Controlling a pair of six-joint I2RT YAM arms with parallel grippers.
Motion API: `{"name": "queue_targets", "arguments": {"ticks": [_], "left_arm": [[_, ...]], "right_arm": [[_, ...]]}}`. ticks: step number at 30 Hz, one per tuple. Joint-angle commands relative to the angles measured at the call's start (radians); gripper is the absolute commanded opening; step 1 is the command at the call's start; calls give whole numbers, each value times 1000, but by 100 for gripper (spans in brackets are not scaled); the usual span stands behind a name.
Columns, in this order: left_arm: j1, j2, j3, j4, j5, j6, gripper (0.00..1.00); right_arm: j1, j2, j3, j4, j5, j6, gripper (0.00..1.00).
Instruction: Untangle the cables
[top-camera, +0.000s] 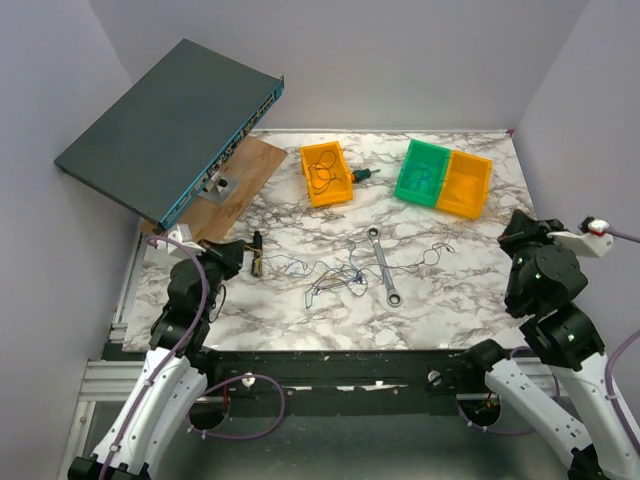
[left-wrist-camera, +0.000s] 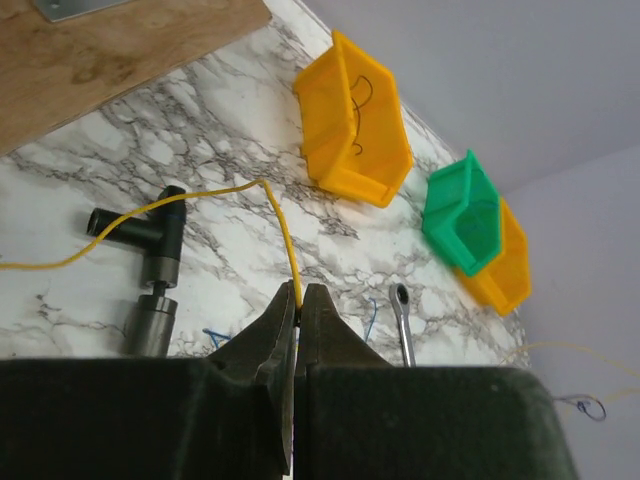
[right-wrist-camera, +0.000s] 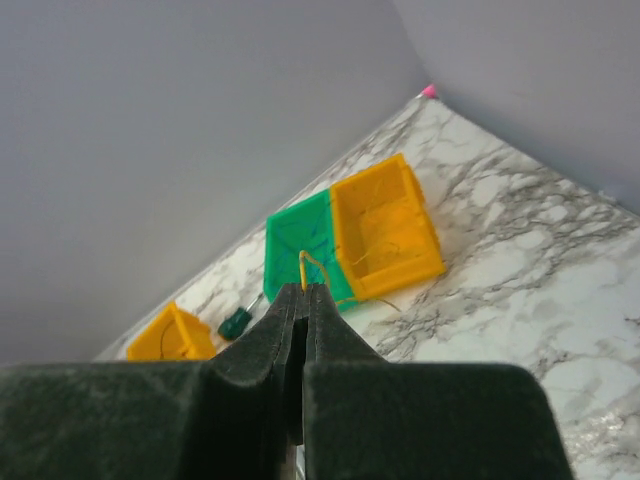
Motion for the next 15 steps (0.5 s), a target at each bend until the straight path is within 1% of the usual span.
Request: {"name": "queue_targets", "arguments": {"ticks": [1, 4, 7, 9, 12, 13, 15], "left_arm": [[0, 76, 108, 78, 216, 143, 0], [-15, 111, 156, 77, 275, 163, 0], [-41, 117, 181, 55, 265, 189, 0], [-64, 111, 192, 34, 240, 198, 0], [-106, 127, 197, 48, 237, 216, 0], [-124, 147, 205, 48, 249, 230, 4], [-180, 210, 241, 48, 250, 266, 18]], "right_arm": [[0, 69, -24, 61, -306, -112, 1], [0, 138, -11, 57, -459, -135, 1], [0, 192, 16, 62, -575, -162, 1], [0, 225, 45, 68, -595, -168, 1], [0, 272, 106, 87, -606, -170, 1], [0, 291, 135, 98, -629, -172, 1], [0, 328, 188, 122, -706, -173, 1]]}}
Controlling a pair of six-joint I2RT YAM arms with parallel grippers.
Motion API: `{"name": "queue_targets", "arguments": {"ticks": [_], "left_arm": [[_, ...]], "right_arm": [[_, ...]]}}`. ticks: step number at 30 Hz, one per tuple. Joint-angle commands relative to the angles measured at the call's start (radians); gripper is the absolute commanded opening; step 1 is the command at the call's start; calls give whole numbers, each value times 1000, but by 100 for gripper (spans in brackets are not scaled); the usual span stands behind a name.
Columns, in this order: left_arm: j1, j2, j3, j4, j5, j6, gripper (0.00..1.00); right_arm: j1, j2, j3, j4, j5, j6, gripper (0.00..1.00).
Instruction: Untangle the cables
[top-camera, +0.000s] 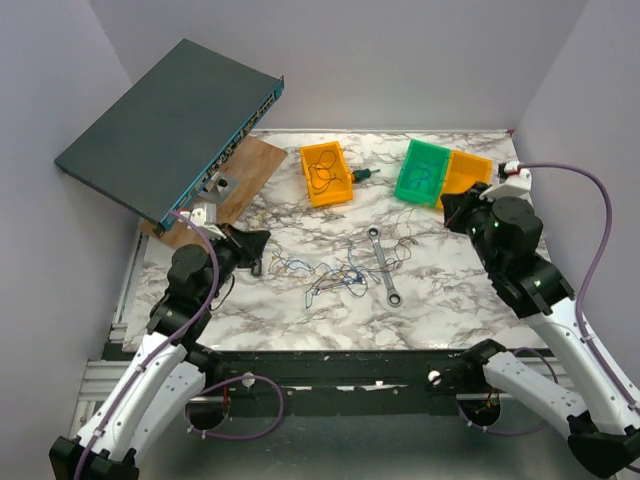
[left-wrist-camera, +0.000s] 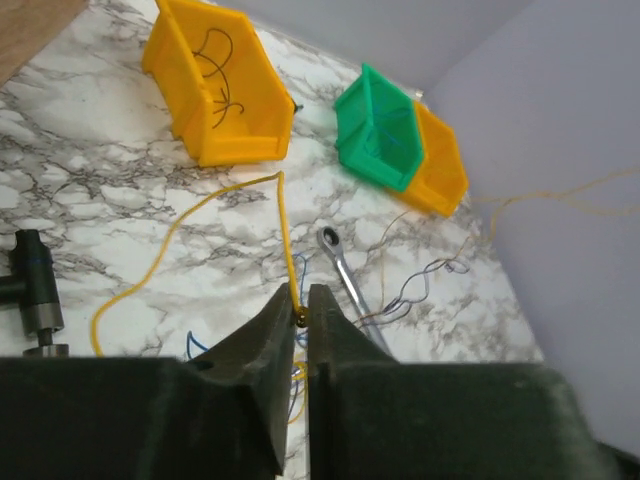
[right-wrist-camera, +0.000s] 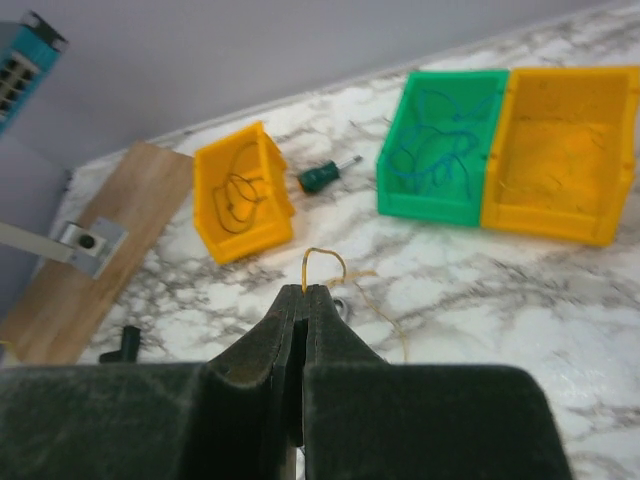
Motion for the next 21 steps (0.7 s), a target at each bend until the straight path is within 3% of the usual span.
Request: {"name": "queue_targets", "arguments": {"ticks": [1, 3, 7, 11, 16, 21], "left_arm": [[-118, 122, 88, -3, 31, 104, 28], [-187, 194, 138, -25, 1, 136, 57], [-278, 288, 185, 14, -61, 167, 92], [-310, 375, 196, 162, -5, 207, 99], [-327, 513, 183, 399, 112, 294, 99], [-348, 677, 243, 460, 112, 281, 97]], "right_arm": [[0, 60, 154, 93, -202, -30, 1], [0, 103, 212, 107, -280, -21, 1], [0, 190, 326, 111, -383, 5, 1], [0, 253, 413, 118, -443, 34, 1], [0, 293, 459, 158, -497, 84, 1], [0, 314, 484, 173, -520, 109, 1]]}}
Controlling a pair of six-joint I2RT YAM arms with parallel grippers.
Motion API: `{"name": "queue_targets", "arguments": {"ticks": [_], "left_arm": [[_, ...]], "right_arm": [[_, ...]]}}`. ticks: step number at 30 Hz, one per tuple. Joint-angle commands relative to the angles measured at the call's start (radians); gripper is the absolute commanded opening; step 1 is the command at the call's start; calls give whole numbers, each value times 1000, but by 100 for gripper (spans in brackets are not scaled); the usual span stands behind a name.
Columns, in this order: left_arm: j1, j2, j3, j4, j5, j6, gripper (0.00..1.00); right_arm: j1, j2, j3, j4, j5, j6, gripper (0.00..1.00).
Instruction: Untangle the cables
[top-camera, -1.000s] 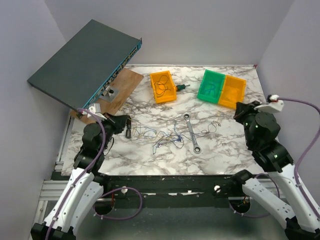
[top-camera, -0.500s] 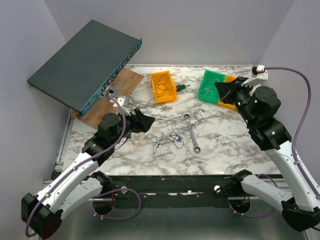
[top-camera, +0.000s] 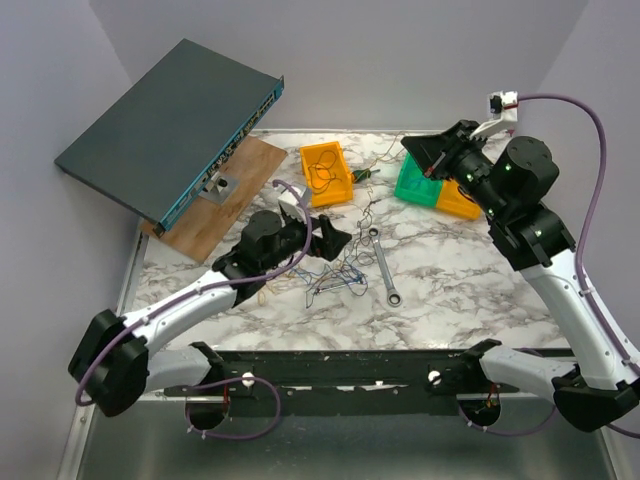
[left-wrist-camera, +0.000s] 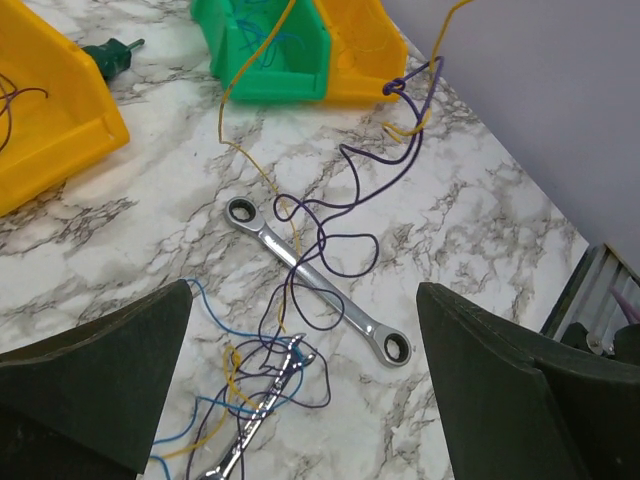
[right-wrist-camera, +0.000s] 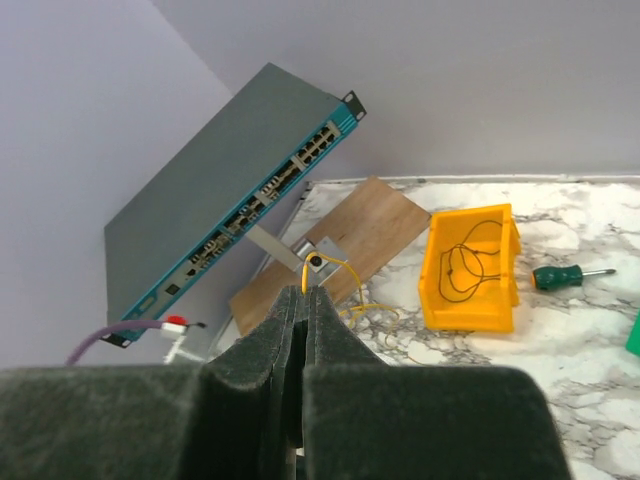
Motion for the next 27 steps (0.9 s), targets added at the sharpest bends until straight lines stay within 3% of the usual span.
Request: {"name": "queue_targets", "arguments": {"ticks": [1, 11, 14, 16, 18, 27], "left_arm": [[-24, 134, 60, 174, 52, 20, 96], [-57, 391, 174, 333, 137, -61, 82], [-58, 437, 210, 327, 96, -79, 57], [-58, 457, 213, 357, 76, -84, 33], [-57, 462, 191, 404, 48, -98, 2], [24, 410, 46, 337, -60, -196, 0]], "right_arm": [[0, 7, 47, 42, -65, 39, 1], [0, -6, 57, 21, -5, 43, 1], [0, -7, 67, -6, 11, 33, 1], [0, -17, 67, -15, 27, 30, 1], [0, -28, 67, -33, 57, 20, 1], [0, -117, 98, -111, 696, -126, 1]]}}
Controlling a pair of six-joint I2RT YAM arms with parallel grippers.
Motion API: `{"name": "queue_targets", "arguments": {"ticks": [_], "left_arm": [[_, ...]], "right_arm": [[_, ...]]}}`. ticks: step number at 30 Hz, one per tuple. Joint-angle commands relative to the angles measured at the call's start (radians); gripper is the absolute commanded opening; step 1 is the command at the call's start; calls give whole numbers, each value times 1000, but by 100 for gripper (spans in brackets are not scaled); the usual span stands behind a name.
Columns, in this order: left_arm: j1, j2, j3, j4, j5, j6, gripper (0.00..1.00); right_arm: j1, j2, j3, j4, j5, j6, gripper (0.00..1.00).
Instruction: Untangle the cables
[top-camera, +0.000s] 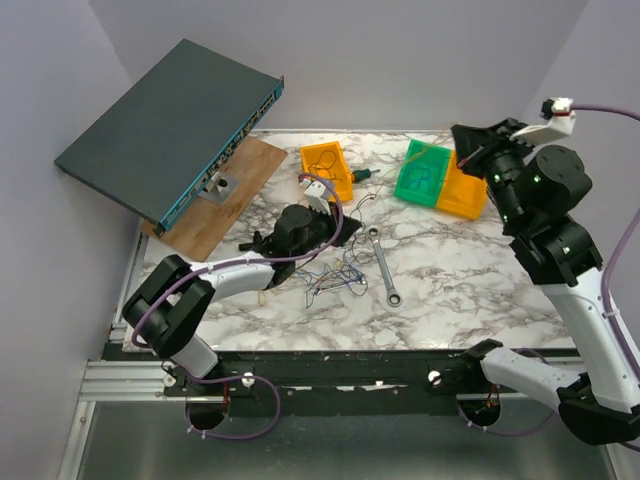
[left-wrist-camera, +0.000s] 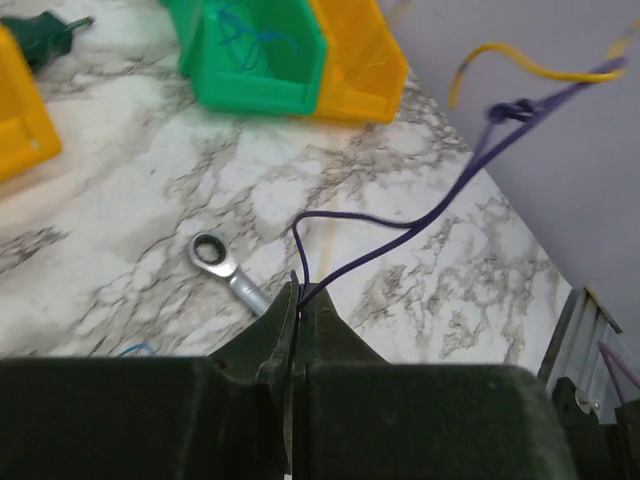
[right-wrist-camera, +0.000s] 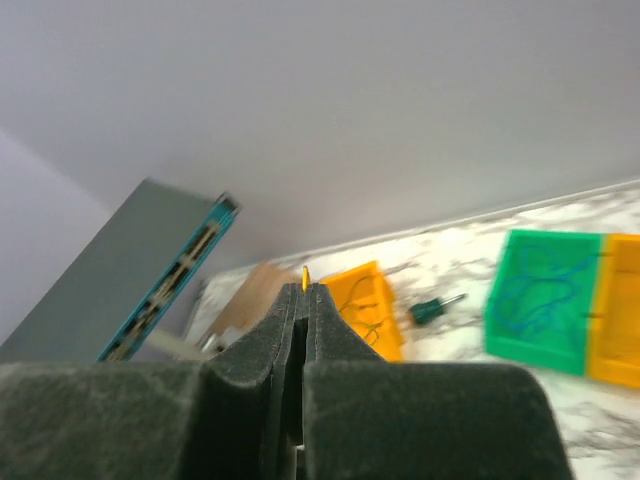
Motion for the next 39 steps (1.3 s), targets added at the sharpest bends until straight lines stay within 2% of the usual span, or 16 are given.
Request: {"name": "queue_targets", "arguments": {"ticks": [1, 4, 8, 15, 22, 30, 39], "left_arm": [[82, -46, -100, -36, -62, -104, 0], [147, -75, -212, 34, -15, -163, 0], [187, -127, -286, 31, -6, -188, 0], [185, -247, -304, -51, 13, -161, 0], [163, -405, -277, -239, -3, -71, 0], [131, -540, -280, -359, -29, -22, 0], [119, -589, -254, -424, -59, 8, 0]], "right_arm": [[0, -77, 34, -16, 427, -114, 1], [0, -124, 18, 44, 550, -185, 1], [0, -128, 30, 68, 591, -243, 1], [0, -51, -5, 79, 540, -221, 1], [-1, 64, -58, 174, 507, -192, 1], [-72, 255, 76, 209, 447, -187, 1], [-173, 454, 293, 188, 420, -194, 1]]}}
